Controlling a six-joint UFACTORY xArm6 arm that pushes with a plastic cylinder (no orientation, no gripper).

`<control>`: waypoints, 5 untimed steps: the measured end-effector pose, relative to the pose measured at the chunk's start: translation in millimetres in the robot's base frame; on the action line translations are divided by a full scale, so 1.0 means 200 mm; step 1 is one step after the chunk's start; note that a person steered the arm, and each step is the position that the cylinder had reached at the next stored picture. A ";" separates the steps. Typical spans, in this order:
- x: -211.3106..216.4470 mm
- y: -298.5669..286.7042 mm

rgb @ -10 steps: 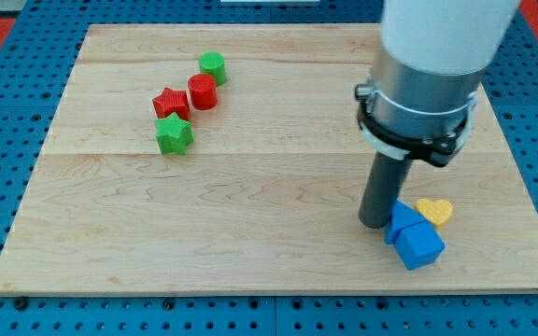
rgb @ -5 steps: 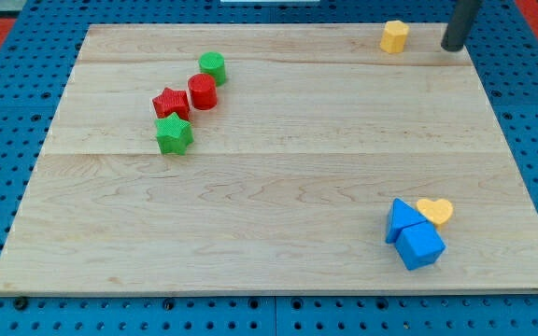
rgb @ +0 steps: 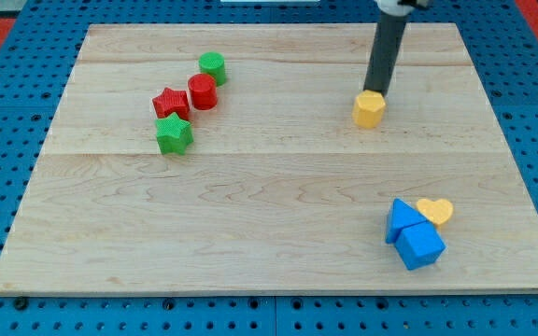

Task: Move the yellow hexagon closer to the blue triangle

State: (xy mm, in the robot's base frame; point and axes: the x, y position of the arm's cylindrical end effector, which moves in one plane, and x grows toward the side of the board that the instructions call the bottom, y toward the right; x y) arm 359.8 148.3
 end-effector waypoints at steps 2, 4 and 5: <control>0.15 -0.08; 0.25 -0.02; 0.15 -0.18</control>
